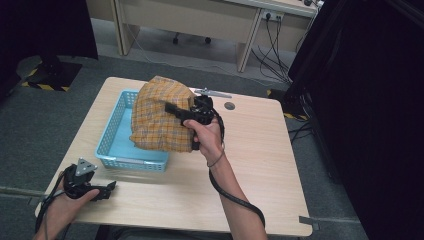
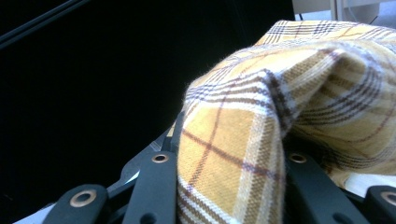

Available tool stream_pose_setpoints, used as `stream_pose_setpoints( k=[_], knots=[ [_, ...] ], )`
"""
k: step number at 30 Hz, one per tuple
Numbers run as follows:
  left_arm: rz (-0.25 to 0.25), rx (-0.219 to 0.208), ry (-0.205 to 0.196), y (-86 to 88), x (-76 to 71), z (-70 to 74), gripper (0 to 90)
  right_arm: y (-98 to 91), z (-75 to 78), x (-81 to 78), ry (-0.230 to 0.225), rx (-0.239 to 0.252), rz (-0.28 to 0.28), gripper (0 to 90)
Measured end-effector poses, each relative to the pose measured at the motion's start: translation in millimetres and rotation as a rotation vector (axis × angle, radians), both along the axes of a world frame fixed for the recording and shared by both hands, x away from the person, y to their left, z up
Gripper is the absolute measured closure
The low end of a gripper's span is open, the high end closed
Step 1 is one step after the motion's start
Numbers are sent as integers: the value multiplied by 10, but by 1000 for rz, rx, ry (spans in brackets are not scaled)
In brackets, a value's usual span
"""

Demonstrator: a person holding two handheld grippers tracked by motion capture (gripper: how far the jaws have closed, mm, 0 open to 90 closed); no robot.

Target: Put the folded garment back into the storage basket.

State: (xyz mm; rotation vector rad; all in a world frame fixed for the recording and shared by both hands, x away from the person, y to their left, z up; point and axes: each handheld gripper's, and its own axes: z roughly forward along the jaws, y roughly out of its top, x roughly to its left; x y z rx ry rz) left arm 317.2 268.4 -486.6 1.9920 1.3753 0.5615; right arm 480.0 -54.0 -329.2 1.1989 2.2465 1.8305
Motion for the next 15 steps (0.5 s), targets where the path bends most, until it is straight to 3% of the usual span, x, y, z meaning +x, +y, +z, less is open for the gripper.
stream_pose_setpoints(
  k=[15],
  knots=[
    [-3, 1, 0, -1, -1, 0, 0, 326, -114, 102, 48, -7, 8, 696]
  ],
)
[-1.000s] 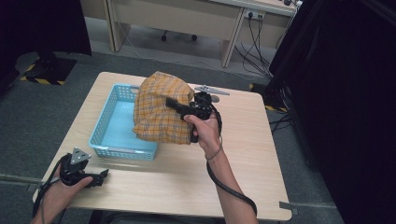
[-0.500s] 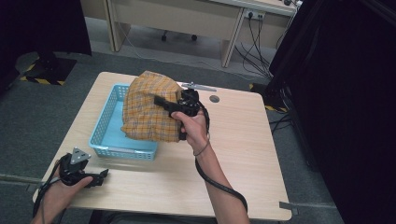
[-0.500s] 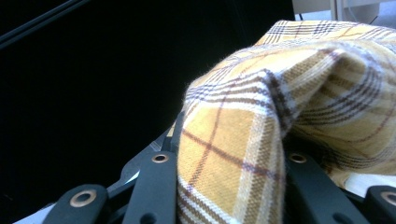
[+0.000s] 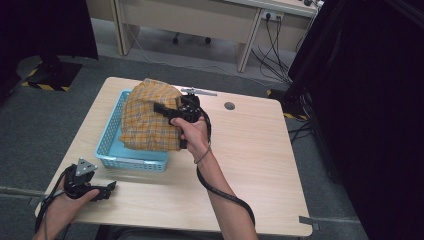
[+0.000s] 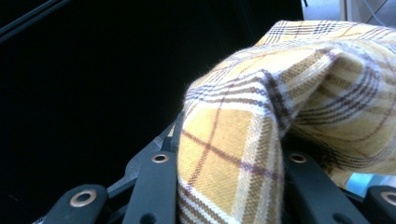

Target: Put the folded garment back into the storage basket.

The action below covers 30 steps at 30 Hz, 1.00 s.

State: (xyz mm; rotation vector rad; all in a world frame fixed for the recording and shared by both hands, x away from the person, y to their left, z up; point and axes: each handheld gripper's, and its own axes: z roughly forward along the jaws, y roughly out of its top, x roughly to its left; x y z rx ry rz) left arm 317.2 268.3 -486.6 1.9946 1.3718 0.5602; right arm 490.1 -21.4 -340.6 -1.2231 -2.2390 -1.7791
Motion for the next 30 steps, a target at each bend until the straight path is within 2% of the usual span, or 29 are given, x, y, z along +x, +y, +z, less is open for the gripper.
stream_pose_setpoints(
  k=[17, 30],
  knots=[
    [-4, 0, 0, -1, -1, 0, 0, 297, -91, 54, 38, -4, 8, 693],
    [-5, 0, -1, -2, -2, -1, 0, 411, -195, 87, 66, -19, -4, 690]
  ],
)
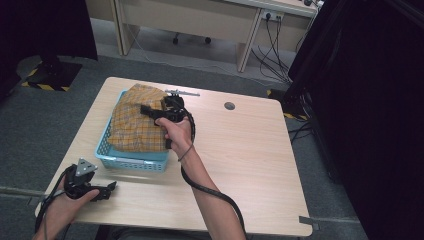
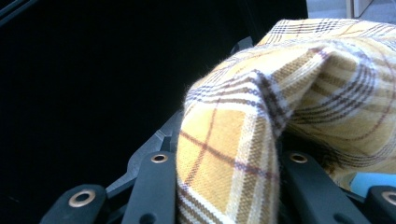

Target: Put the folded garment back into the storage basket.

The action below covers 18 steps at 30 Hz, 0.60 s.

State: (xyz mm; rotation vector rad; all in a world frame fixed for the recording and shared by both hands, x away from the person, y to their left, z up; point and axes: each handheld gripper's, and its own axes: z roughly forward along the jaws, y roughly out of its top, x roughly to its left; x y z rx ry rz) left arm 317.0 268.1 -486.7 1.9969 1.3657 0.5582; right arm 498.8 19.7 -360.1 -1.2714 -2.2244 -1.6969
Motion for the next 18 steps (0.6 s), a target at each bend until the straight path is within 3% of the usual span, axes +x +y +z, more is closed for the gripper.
stream_pose_setpoints(
  k=[18],
  knots=[
    [-3, -1, 0, -2, -1, 0, 0, 127, -174, 57, 39, -38, -1, 682]
  ],
)
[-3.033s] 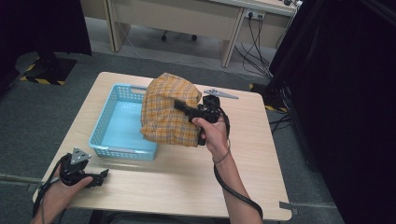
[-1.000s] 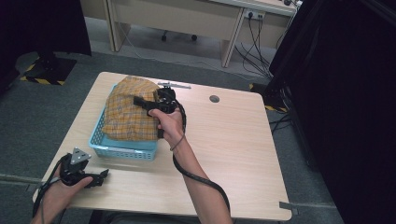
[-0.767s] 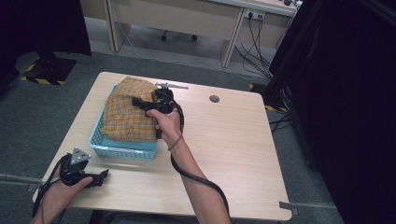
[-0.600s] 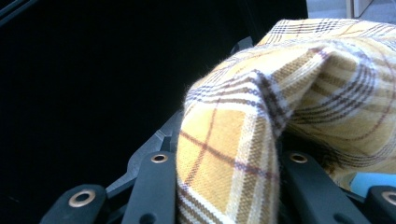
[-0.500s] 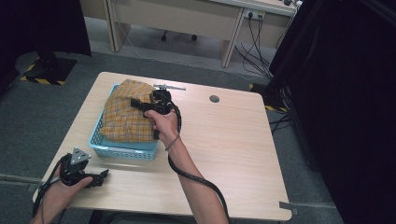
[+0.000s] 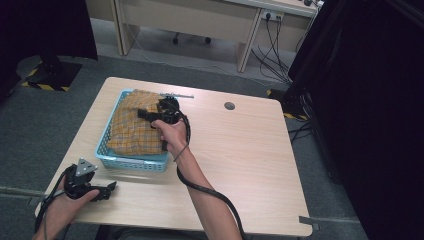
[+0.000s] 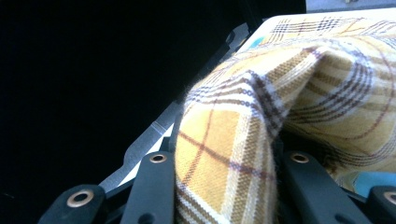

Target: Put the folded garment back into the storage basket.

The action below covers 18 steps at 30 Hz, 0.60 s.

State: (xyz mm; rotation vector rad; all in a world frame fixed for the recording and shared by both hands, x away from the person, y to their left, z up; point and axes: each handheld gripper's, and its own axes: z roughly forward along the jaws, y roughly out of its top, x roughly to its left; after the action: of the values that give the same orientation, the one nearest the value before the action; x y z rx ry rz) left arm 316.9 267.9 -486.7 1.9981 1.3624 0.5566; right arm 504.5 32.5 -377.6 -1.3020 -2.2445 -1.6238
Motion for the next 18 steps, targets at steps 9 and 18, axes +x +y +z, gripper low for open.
stream_pose_setpoints(
  k=[9, 18],
  knots=[
    [-3, 7, -6, 5, 2, 1, 0, 52, -102, 19, 18, -30, 10, 662],
    [-3, 2, -2, 2, 0, -1, 0, 52, -127, 26, 10, -66, 11, 628]
  ],
)
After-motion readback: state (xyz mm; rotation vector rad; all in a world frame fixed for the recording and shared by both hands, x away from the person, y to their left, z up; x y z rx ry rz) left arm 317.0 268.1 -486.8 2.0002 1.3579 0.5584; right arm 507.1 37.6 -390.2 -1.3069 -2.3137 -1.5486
